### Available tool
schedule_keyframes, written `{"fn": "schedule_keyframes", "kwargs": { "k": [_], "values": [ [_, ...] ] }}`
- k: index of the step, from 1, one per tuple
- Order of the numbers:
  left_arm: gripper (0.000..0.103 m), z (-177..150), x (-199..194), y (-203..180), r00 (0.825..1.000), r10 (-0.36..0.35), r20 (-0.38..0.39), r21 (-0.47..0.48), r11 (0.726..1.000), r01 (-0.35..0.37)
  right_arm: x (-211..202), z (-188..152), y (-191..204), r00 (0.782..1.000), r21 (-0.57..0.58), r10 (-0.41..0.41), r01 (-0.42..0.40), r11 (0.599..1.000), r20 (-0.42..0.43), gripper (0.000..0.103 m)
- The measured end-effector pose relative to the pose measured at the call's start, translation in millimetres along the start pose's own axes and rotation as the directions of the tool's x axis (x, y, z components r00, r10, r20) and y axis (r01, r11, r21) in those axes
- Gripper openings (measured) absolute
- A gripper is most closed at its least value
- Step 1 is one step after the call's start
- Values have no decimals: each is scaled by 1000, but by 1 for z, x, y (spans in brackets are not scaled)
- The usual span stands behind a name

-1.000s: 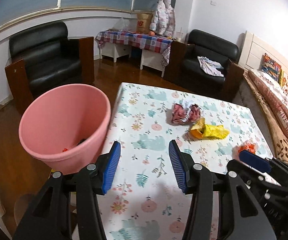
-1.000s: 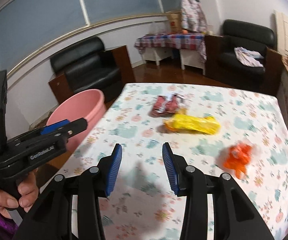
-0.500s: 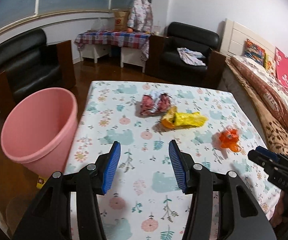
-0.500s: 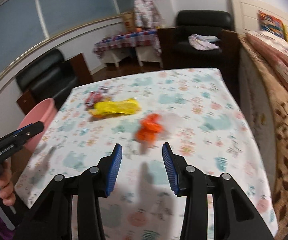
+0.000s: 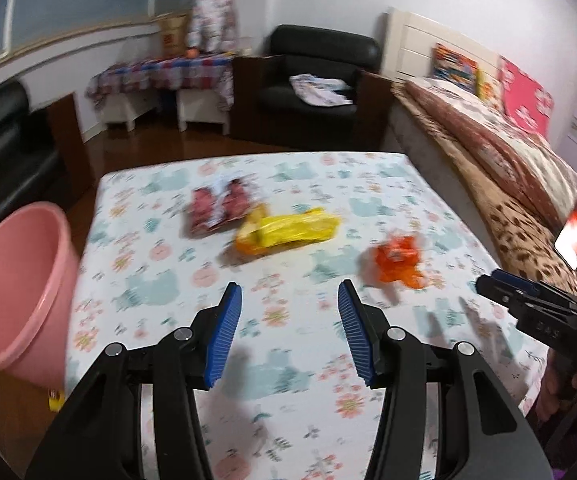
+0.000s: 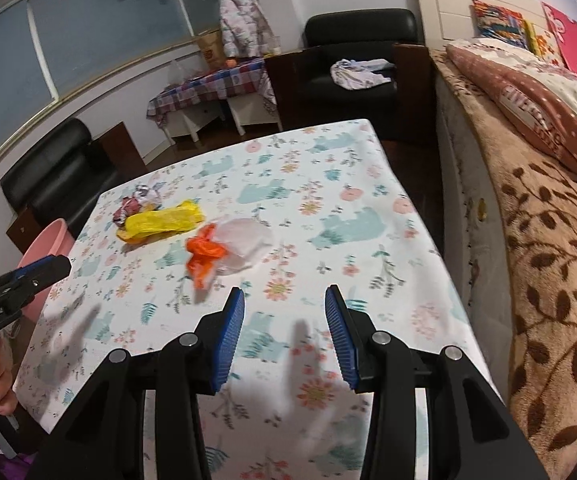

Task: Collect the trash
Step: 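Grasp the yellow plastic bag with the left gripper and lift it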

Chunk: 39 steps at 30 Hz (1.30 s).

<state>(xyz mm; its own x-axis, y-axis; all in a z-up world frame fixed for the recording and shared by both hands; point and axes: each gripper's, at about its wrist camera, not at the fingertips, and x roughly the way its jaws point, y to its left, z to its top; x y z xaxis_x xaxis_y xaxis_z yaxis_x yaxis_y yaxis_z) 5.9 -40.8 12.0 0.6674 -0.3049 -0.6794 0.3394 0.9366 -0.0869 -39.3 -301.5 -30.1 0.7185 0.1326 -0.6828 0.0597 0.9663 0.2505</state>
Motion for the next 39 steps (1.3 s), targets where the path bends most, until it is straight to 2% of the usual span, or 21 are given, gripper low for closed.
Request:
{"fn": "schedule_keyframes", "kwargs": {
  "k": [3,7,9,15,19,23,28,29,30,32,36,39],
  "values": [
    [51,5,6,-7,1000,-16,0,26,1000,16,-3,-2,-10,1000,27,-1,1,1000,3,42],
    [51,16,20,4,1000,-1,-14,11,1000,1,-4,-2,-9,1000,27,22,-23,999,8,42],
    [51,22,27,11,1000,-18,-19,21,1000,18,-2,-1,-7,999,24,37,-37,999,8,42],
    [51,39,50,3,996,-69,-64,127,989,77,6,-1,-8,997,51,76,-75,996,-12,42],
    [51,46,72,-6,998,-20,-64,213,977,33,10,-1,-7,996,52,82,-81,995,-26,42],
    [51,48,97,-19,995,79,-58,301,952,-58,14,0,-7,996,56,80,-77,995,-35,42],
    [50,43,116,-28,991,111,-69,383,920,-76,19,0,-7,996,60,80,-78,995,-46,42],
    [47,41,120,-28,991,111,-80,398,915,-70,20,0,-7,996,57,81,-79,995,-47,42],
    [37,39,122,-28,990,112,-92,409,910,-65,20,0,-6,996,55,81,-78,995,-48,42],
    [26,36,125,-30,988,109,-111,425,904,-52,21,0,-5,996,55,80,-78,995,-49,42],
    [7,35,118,-31,992,77,-103,408,913,-29,23,0,-3,995,64,89,-86,994,-51,42],
    [6,40,104,-27,995,19,-101,325,946,15,22,2,2,994,51,99,-96,994,-43,42]
  ]
}}
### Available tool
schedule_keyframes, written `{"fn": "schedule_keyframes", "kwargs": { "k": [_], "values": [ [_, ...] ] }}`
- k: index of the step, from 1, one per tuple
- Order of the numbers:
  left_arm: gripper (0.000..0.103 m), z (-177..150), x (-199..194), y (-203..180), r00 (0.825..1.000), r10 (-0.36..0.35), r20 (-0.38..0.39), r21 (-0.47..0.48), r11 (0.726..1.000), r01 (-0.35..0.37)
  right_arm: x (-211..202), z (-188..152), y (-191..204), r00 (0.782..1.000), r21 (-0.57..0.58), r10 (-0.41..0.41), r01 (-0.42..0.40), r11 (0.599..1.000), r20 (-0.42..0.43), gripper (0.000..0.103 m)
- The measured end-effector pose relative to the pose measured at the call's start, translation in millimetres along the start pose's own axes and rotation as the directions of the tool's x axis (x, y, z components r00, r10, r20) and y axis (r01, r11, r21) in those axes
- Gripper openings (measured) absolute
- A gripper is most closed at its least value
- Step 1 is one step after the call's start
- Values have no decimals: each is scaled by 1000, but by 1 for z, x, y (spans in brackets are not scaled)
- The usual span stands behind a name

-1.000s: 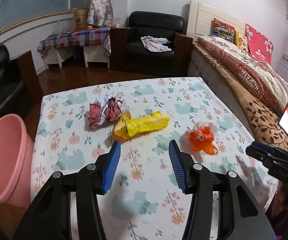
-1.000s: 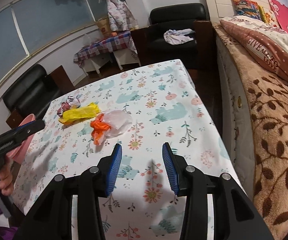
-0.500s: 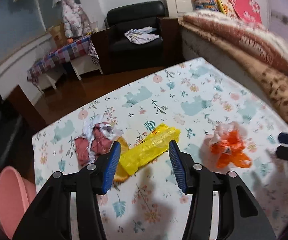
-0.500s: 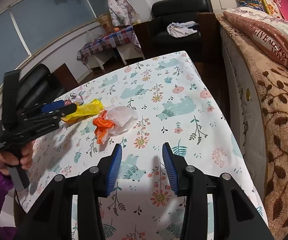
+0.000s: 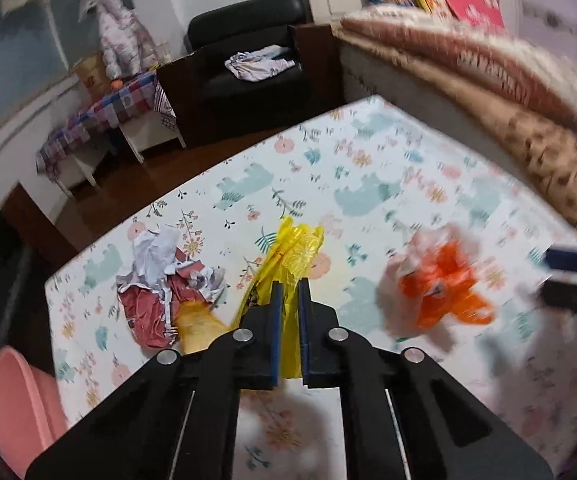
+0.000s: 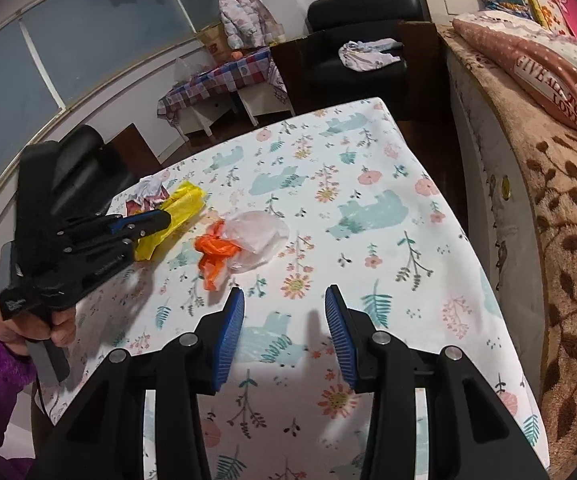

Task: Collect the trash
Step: 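Grasp the yellow plastic bag with the left gripper and lift it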

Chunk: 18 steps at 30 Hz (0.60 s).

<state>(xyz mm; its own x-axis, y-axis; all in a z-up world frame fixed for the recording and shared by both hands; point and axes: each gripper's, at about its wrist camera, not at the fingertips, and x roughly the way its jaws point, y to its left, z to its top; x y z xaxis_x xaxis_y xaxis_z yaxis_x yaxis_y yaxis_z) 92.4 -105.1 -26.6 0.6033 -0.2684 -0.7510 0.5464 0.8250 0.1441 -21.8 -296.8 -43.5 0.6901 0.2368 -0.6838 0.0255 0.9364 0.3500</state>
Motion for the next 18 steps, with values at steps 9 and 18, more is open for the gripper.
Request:
{"fn": "schedule_keyframes", "kwargs": {
  "k": [9,18],
  "values": [
    [5,-18,-57,7,996,-59,71,-153,986,69,10,15,28,998,-38,61,-60,997,17,42],
    [5,-46,-81,15,997,-46,67,-250,966,61,43,32,27,999,86,29,-28,996,-19,42]
  ]
}}
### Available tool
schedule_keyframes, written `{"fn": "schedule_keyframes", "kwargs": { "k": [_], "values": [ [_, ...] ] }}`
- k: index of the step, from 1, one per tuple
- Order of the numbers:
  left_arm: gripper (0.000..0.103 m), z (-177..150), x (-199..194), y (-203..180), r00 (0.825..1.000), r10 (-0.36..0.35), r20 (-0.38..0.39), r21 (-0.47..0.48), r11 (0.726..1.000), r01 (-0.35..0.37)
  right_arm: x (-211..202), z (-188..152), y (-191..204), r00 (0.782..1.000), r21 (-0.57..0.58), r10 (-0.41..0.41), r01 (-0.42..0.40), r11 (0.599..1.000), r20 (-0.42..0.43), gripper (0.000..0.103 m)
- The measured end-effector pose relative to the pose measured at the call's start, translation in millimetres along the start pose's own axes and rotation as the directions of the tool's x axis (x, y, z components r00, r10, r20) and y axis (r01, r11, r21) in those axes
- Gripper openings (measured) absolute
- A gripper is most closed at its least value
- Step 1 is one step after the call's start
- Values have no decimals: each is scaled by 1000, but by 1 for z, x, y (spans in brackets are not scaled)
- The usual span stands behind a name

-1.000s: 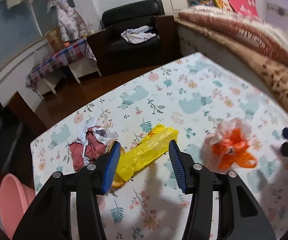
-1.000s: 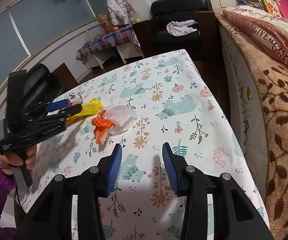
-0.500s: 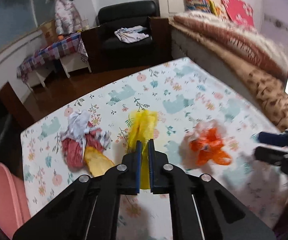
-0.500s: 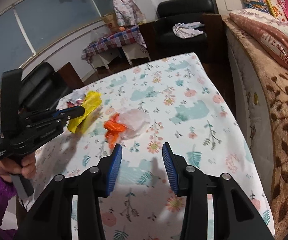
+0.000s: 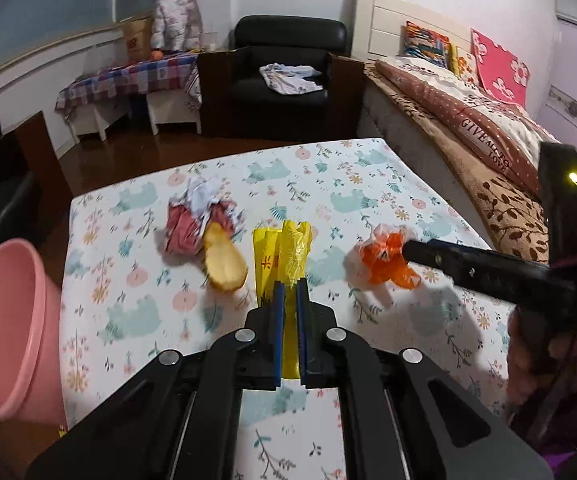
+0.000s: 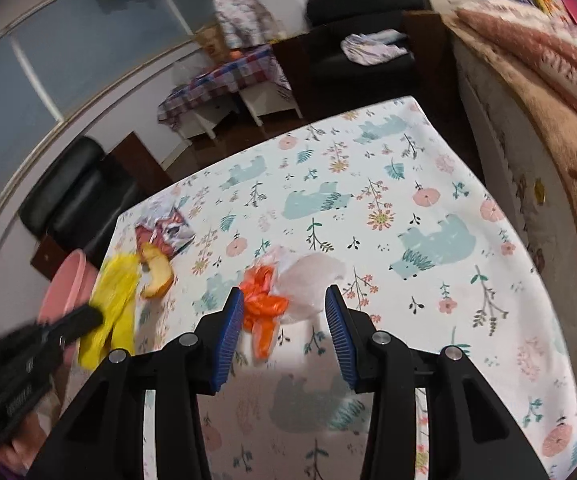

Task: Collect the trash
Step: 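Grasp the yellow plastic bag with the left gripper and lift it, then hold the yellow bag up while the right gripper grasps the orange bag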

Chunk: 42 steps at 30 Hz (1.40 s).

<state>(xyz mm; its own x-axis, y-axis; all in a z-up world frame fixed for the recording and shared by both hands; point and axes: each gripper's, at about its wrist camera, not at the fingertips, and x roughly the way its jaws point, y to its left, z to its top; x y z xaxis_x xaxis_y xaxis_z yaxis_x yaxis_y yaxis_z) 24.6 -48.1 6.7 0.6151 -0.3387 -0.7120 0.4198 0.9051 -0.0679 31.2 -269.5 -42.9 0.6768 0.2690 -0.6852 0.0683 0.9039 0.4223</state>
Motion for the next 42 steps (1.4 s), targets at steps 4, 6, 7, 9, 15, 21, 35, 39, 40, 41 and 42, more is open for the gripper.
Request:
{"fn": "schedule_keyframes", "kwargs": {
  "k": [4,6,7,9,15,21,35,39,40,41,42],
  "values": [
    [5,-7,-4,7,1000,2,-4,-39,999,-2,8,3,1,1000,35,1,-1,999,-6,45],
    [5,-9,-6,9,1000,4,-3,-45,999,-4,12,4,1,1000,35,0,0,999,-5,49],
    [5,-10,-7,10,1000,4,-2,-49,999,-4,14,4,1,1000,38,5,-4,999,-4,49],
    [5,-11,-9,10,1000,-1,0,-54,999,1,16,4,2,1000,26,19,-19,999,-8,49],
    [5,-12,-14,10,1000,-4,11,-61,998,5,21,0,14,986,-26,156,-158,987,-66,49],
    [5,-15,-23,13,1000,-3,26,-77,997,5,22,1,21,990,-40,129,-131,991,-54,49],
    [5,-13,-28,16,999,-15,37,-76,997,18,10,-11,-11,997,61,33,-29,998,-74,50],
    [5,-14,-28,16,999,-16,37,-80,997,19,3,-7,-10,998,49,45,-43,998,-42,50],
    [5,-14,-28,16,999,-18,39,-80,997,21,2,-6,-10,998,51,44,-42,998,-41,50],
    [5,-14,-28,16,999,-19,41,-80,997,23,1,-6,-11,998,58,42,-39,998,-42,50],
    [5,-14,-28,16,999,-21,42,-81,996,24,1,-6,-12,998,62,42,-40,997,-43,50]
  ]
}}
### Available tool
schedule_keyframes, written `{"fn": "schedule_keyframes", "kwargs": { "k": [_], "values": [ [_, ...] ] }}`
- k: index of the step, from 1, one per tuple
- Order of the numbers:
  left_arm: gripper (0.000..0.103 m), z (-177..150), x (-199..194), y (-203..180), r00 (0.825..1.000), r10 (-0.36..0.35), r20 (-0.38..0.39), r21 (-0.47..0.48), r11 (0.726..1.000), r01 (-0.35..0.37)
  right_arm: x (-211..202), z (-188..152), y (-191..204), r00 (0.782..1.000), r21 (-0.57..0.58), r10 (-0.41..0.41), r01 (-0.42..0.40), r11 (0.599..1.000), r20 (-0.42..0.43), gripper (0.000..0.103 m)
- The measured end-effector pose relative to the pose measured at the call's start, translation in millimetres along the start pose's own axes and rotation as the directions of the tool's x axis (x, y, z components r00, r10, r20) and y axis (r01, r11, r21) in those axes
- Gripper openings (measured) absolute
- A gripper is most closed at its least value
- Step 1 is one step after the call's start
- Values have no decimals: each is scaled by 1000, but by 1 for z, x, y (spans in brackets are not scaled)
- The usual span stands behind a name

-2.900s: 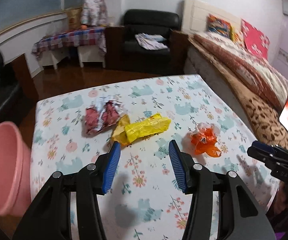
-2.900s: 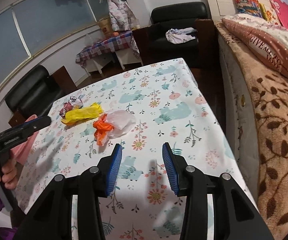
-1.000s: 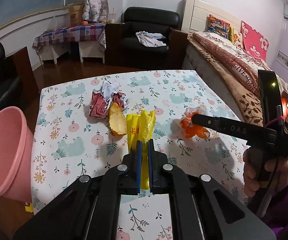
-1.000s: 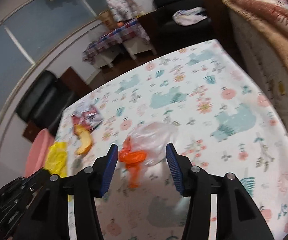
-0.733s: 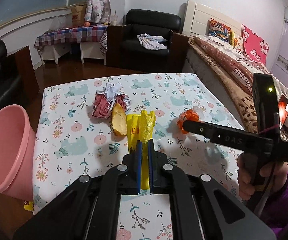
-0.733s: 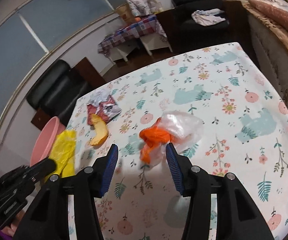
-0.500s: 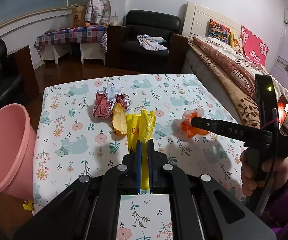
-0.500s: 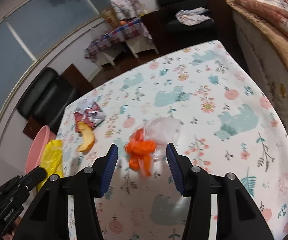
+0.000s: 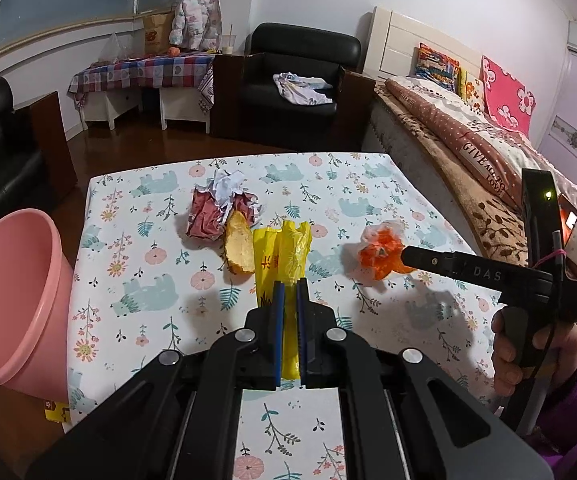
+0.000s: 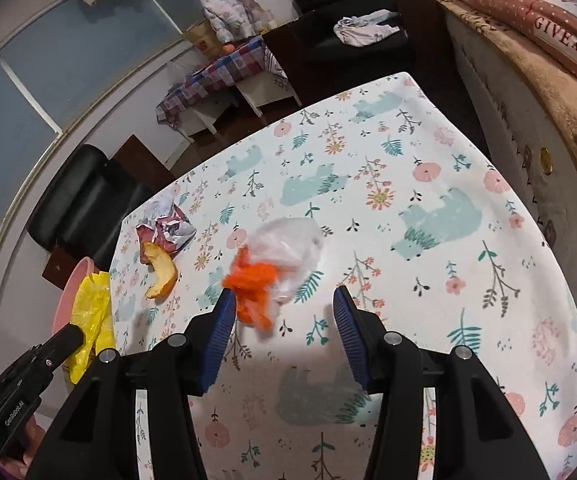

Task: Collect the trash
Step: 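Hold the yellow bag up while the right gripper grasps the orange bag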

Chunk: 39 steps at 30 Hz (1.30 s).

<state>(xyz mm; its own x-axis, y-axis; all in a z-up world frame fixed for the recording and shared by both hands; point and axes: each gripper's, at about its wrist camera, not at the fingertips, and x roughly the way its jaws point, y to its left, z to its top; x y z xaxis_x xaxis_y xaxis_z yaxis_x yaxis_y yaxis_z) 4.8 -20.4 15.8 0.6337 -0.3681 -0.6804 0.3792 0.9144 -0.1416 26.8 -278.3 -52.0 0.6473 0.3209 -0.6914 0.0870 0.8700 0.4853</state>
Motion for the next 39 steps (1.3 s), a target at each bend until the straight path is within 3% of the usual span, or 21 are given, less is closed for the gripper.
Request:
{"fn": "schedule_keyframes", "kwargs": {
  "k": [8,15,16,18,26,34,39],
  "values": [
    [5,-3,-1,-2,1000,-4,8,-2,1000,4,2,3,13,1000,-29,6,-6,1000,8,50],
    [5,-5,-4,-1,1000,-5,13,-8,1000,5,24,7,12,1000,26,-4,5,1000,-19,50],
    [5,-6,-5,0,1000,-4,15,-10,1000,4,26,7,10,1000,34,12,-11,999,-21,48],
    [5,-5,-7,1,1000,-3,18,-12,1000,4,25,6,11,999,32,33,-33,999,-10,33],
    [5,-6,-11,6,999,11,31,-37,999,-10,7,-5,41,999,-115,36,-34,993,16,32],
    [5,-7,-21,13,997,52,59,-67,997,-48,-16,-30,104,996,-358,40,-10,934,78,32],
    [5,-7,-28,19,994,86,73,-99,992,-78,-24,-42,123,995,-403,63,-24,915,84,33]
  ]
}}
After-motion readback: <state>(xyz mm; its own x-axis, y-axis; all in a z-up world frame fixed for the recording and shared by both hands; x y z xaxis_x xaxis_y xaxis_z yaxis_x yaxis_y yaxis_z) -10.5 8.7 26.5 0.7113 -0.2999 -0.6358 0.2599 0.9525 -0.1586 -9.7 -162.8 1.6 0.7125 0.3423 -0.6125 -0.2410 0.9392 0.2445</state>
